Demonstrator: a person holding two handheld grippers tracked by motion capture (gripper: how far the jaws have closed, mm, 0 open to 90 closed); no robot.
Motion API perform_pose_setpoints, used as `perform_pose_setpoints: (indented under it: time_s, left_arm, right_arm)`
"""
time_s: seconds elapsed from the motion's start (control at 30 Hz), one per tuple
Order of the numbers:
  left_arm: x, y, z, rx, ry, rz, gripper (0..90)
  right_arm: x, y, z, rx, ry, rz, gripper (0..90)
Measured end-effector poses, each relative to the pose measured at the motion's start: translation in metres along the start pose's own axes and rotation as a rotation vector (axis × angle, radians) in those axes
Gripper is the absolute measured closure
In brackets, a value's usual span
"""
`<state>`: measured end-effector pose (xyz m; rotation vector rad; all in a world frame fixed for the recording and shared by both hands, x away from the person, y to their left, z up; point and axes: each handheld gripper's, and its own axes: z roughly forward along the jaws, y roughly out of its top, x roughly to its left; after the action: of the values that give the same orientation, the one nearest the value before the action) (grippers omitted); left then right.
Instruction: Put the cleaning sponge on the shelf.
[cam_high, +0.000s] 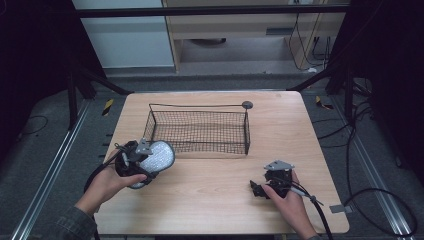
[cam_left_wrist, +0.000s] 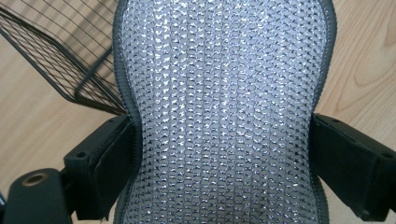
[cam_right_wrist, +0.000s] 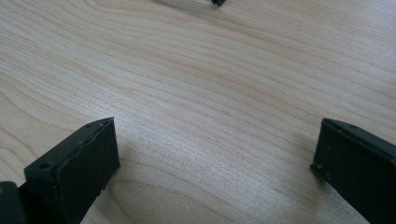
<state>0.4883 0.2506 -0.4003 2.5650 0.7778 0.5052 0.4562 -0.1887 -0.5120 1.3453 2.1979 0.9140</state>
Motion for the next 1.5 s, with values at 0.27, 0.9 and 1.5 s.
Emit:
perform_pose_setpoints:
  time_s: [0.27, 0.9, 1.5]
  left_arm:
    - [0.008, 0.018, -0.012, -0.008, 0.044, 0.035, 9.8]
    - [0.020, 0.044, -0.014, -0.011, 0.102, 0.108, 10.1]
    - [0.033, 0.083, -0.013, 0.008, 0.129, 0.171, 10.5]
  right_arm:
    - [0.000, 0.000, 0.000, 0.000, 0.001, -0.001, 0.4]
    - [0.001, 0.001, 0.001, -0.001, 0.001, 0.004, 0.3]
    - [0.001, 0.002, 0.002, -0.003, 0.002, -0.006, 0.4]
